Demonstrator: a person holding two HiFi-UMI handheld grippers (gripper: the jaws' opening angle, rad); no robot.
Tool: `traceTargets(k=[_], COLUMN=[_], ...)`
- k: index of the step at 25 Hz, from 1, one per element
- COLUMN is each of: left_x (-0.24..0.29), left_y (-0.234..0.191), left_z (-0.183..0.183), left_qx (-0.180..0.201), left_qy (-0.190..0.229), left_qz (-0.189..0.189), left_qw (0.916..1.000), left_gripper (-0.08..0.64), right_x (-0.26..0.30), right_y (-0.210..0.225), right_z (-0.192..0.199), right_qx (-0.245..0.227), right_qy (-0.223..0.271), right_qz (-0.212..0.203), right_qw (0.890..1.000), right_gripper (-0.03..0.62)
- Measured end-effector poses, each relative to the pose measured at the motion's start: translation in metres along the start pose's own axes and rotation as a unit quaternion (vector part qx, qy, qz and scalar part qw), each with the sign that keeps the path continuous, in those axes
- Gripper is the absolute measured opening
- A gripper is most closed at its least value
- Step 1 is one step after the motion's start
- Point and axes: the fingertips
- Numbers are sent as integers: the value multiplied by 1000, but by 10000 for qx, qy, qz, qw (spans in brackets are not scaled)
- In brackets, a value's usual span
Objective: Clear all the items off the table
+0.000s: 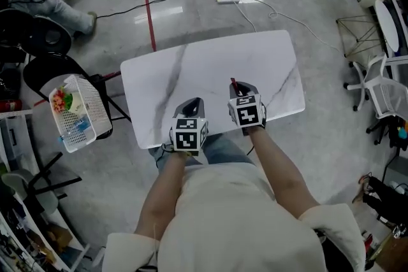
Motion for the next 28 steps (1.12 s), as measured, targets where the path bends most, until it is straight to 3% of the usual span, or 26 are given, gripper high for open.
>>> traceTargets(k=[13, 28], left_x=[-73, -150], left_y=[-65, -186], left_z=[-30, -17], left_qx=[-305, -934], left_qy=[527, 943], left_qz=[-402, -1201], left_qw=[9973, 9838], left_gripper=[9, 9], right_x=[-18, 0], right_y=[-110, -254], right_z=[-68, -127], right_qx=[-870, -1600], right_qy=[360, 622], right_qz=[-772, -1551], right_qw=[9926, 9729], right_gripper=[25, 25])
Point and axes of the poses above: the fingertips, and each gripper's own axes: x forward along the fingers, y to its right, z out of its underside, and after that the axes turned 5 degrees about y, right-handed
